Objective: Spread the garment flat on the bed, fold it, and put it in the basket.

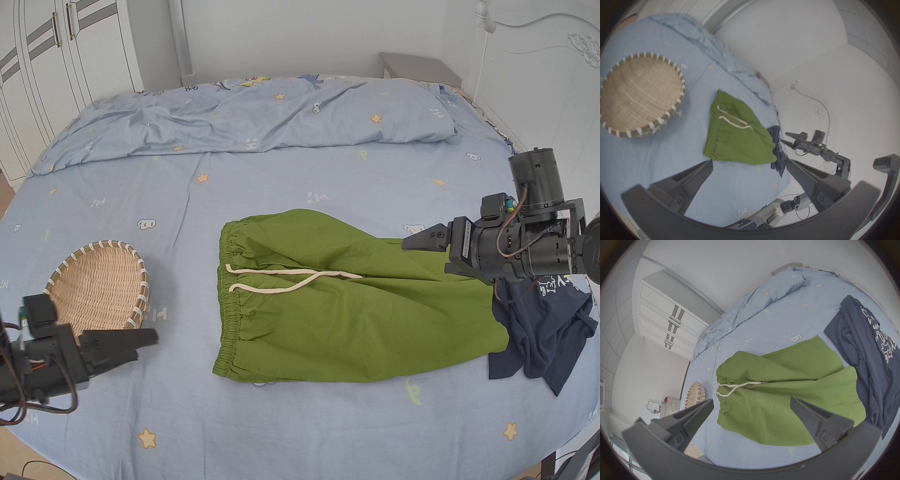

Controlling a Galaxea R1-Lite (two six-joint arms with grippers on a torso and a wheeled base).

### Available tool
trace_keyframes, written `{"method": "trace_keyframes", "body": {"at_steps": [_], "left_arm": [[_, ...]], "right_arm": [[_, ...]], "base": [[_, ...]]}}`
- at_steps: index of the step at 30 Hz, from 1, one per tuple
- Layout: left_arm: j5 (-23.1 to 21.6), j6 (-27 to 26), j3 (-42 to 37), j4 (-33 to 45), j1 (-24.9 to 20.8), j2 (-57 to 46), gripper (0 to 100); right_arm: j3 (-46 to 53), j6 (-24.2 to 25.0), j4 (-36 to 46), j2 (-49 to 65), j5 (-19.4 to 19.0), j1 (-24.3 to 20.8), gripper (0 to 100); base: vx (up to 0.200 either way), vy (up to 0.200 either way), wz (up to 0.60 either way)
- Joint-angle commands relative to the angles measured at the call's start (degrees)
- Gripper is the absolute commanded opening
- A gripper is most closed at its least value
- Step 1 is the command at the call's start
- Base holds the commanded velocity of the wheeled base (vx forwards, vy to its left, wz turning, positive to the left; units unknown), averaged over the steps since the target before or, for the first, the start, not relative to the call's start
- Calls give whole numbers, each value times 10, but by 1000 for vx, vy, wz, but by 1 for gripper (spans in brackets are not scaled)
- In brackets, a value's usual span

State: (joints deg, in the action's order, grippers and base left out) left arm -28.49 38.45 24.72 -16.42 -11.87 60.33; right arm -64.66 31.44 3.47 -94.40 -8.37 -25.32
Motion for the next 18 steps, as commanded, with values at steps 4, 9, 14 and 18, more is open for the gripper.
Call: {"method": "trace_keyframes", "body": {"at_steps": [4,9,14,18], "left_arm": [[-84,-39,-4,-93,-24,376,100],[-84,-39,4,-100,-25,416,100],[-84,-30,10,-144,-27,447,100],[-84,-21,12,-168,-25,452,100]], "right_arm": [[109,-9,-67,75,-32,43,100],[110,-11,-75,69,-31,42,100],[111,-11,-79,71,-31,43,100],[111,-10,-80,71,-31,44,100]], "base": [[0,0,0],[0,0,0],[0,0,0],[0,0,0]]}}
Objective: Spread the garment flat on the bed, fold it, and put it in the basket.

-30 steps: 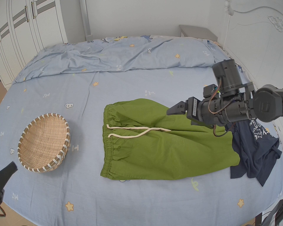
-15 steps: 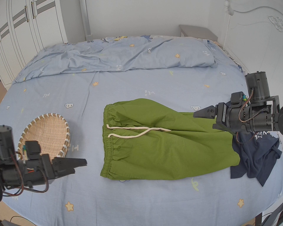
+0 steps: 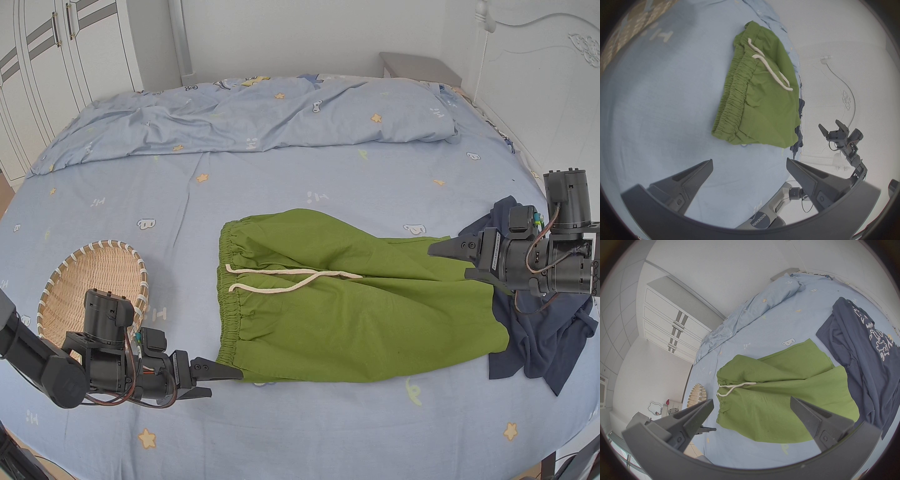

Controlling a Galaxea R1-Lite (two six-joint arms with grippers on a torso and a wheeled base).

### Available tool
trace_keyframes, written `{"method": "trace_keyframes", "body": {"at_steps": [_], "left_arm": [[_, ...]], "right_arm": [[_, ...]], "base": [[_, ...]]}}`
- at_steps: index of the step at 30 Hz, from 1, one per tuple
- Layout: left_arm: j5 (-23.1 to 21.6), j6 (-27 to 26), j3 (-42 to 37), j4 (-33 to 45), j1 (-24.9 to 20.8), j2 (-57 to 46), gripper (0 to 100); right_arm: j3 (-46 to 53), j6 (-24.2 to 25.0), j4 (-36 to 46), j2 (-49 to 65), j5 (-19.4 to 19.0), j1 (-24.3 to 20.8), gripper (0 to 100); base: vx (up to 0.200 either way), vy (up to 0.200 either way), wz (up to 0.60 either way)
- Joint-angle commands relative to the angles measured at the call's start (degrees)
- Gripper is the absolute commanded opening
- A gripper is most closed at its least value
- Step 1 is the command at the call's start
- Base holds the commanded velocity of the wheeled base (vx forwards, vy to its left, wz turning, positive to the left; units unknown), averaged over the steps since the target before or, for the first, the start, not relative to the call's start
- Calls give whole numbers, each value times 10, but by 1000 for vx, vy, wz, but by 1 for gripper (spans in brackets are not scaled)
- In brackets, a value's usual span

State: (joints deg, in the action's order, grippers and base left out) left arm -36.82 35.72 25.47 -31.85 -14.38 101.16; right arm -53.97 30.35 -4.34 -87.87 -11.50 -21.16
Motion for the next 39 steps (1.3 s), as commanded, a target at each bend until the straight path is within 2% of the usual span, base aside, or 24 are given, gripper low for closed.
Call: {"method": "trace_keyframes", "body": {"at_steps": [1,11,15,20,21,34,39], "left_arm": [[-1,15,10,-26,1,55,100],[6,47,46,-82,3,116,100],[6,79,55,-123,4,129,100],[12,88,49,-167,9,149,100],[12,88,48,-171,13,149,0],[11,114,-7,-175,42,91,0],[5,115,-49,-175,85,37,0]], "right_arm": [[4,1,-1,6,0,2,100],[4,1,-1,7,0,4,100],[4,0,-1,5,0,2,100],[4,0,-1,3,0,2,100],[4,0,-1,3,1,2,100],[5,1,0,2,0,2,100],[5,1,6,6,-2,2,100]], "base": [[0,0,0],[0,0,0],[0,0,0],[0,0,0],[0,0,0],[0,0,0],[0,0,0]]}}
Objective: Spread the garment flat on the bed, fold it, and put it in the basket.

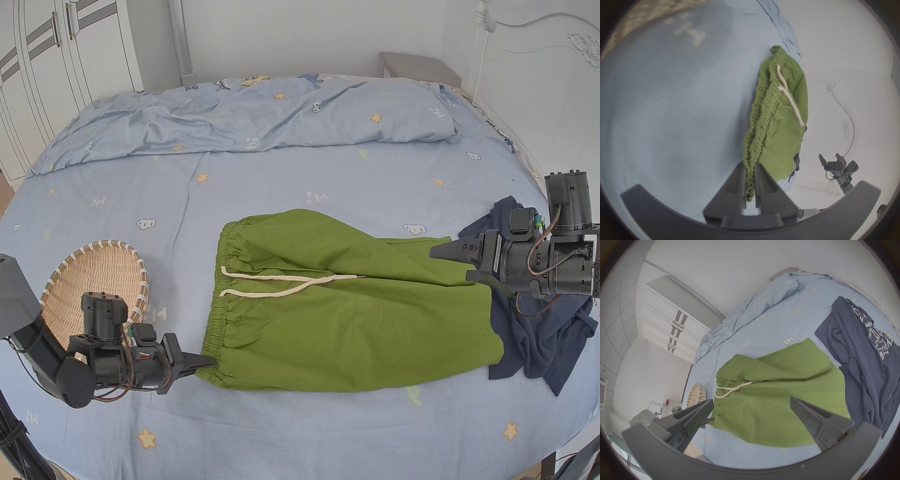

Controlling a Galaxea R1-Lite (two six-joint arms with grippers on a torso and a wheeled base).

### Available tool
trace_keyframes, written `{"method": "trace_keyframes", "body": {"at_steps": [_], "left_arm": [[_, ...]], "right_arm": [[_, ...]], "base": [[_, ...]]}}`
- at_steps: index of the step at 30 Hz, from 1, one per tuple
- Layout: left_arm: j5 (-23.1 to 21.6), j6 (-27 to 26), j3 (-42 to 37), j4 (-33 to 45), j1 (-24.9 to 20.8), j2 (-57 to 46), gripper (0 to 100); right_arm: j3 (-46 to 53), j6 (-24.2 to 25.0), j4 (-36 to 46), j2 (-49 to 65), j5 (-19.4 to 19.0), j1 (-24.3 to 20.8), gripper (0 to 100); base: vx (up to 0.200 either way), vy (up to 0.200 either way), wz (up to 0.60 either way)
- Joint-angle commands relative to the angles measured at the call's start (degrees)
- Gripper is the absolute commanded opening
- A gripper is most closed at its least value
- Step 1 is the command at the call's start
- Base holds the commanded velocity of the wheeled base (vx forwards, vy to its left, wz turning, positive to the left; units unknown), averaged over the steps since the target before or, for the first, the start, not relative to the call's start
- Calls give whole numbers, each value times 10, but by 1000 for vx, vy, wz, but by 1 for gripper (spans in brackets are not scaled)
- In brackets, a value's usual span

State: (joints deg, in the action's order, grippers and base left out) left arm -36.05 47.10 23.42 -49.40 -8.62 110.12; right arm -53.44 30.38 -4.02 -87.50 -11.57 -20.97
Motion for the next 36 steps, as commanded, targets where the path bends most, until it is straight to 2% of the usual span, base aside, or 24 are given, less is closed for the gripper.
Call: {"method": "trace_keyframes", "body": {"at_steps": [1,5,7,10,15,18,20,21,23,31,36], "left_arm": [[-3,2,-49,0,46,-75,0],[-4,2,-72,0,79,-101,0],[-12,-1,-82,-1,94,-98,0],[-22,-3,-82,-2,94,-97,0],[-29,0,-70,-21,92,-75,0],[-29,1,-70,-45,94,-63,0],[-29,1,-70,-47,94,-61,0],[-29,1,-72,-62,93,-51,0],[-29,2,-73,-73,91,-49,0],[-29,3,-68,-86,89,-48,0],[-29,3,-63,-86,88,-49,0]], "right_arm": [[4,0,9,2,-1,0,100],[11,0,31,3,-2,9,100],[18,-1,66,7,-3,39,100],[35,-13,86,14,-8,62,100],[109,-40,85,24,-61,115,100],[142,-53,79,19,-66,140,100],[144,-55,77,19,-66,142,100],[156,-74,60,5,-67,162,100],[163,-88,46,-14,-72,175,100],[187,-111,26,-59,-115,185,100],[189,-132,0,-117,-120,186,100]], "base": [[0,0,0],[0,0,0],[0,0,0],[0,0,0],[0,0,0],[0,0,0],[0,0,0],[0,0,0],[0,0,0],[0,0,0],[0,0,0]]}}
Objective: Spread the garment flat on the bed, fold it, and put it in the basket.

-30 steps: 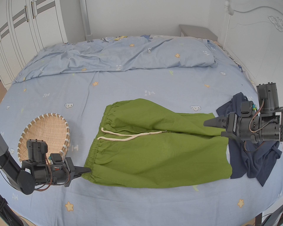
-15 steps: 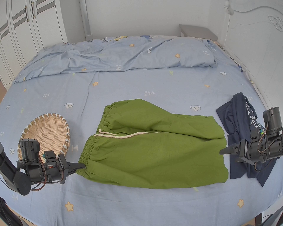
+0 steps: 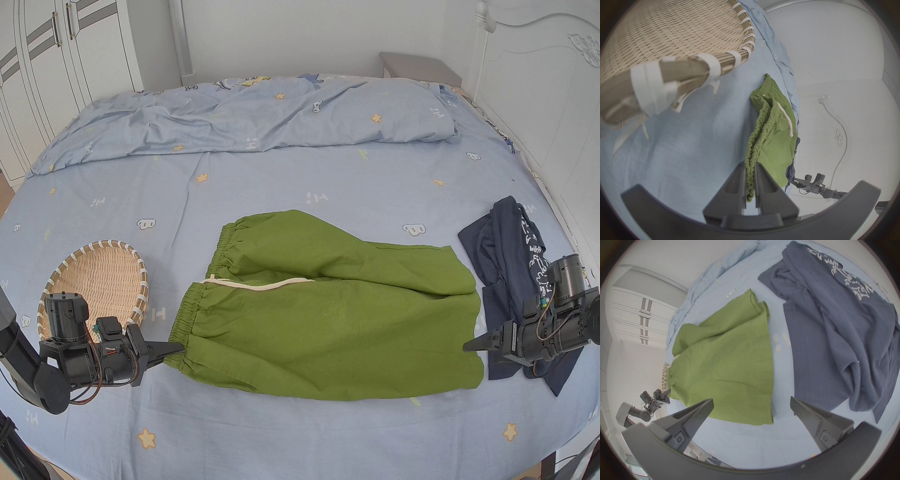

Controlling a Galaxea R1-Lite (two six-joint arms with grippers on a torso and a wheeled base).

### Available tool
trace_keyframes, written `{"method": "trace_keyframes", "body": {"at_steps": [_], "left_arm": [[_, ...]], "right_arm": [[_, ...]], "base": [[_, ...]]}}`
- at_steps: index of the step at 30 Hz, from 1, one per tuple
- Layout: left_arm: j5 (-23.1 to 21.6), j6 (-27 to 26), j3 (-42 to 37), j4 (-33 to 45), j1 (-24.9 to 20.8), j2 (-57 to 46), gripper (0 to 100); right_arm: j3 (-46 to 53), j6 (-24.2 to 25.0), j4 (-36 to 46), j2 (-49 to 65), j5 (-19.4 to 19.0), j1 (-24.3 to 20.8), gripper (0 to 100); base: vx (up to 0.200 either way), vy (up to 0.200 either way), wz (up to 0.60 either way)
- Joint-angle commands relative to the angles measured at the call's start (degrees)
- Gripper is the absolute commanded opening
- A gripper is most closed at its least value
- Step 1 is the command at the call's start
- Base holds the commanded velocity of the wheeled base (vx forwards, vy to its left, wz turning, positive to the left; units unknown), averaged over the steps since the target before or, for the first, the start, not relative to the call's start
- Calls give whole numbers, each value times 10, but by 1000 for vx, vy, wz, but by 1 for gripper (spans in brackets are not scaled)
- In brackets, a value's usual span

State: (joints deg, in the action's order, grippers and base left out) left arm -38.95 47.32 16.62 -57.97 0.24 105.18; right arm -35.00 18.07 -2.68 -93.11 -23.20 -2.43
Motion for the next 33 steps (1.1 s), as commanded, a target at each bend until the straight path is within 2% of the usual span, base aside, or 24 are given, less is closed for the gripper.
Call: {"method": "trace_keyframes", "body": {"at_steps": [1,3,7,9,14,16,22,26,33], "left_arm": [[0,0,5,0,0,0,0],[0,0,5,0,1,1,0],[0,0,8,-1,4,7,0],[0,0,9,-3,4,8,0],[-1,0,9,-3,4,9,0],[0,0,9,-3,3,9,0],[-1,0,8,-3,3,10,0],[-1,0,9,-3,2,9,0],[-1,0,7,-3,1,8,0]], "right_arm": [[5,-9,-17,-69,-4,0,100],[5,-10,-21,-74,-7,-1,100],[26,-22,-32,-67,-79,3,100],[34,-32,-32,-64,-95,9,100],[71,-129,-34,-59,-140,50,100],[71,-144,-34,-63,-144,55,100],[75,-145,-41,-70,-149,56,100],[100,-144,-109,-97,-181,53,100],[121,-144,-208,-135,-184,49,100]], "base": [[0,0,0],[0,0,0],[0,0,0],[0,0,0],[0,0,0],[0,0,0],[0,0,0],[0,0,0],[0,0,0]]}}
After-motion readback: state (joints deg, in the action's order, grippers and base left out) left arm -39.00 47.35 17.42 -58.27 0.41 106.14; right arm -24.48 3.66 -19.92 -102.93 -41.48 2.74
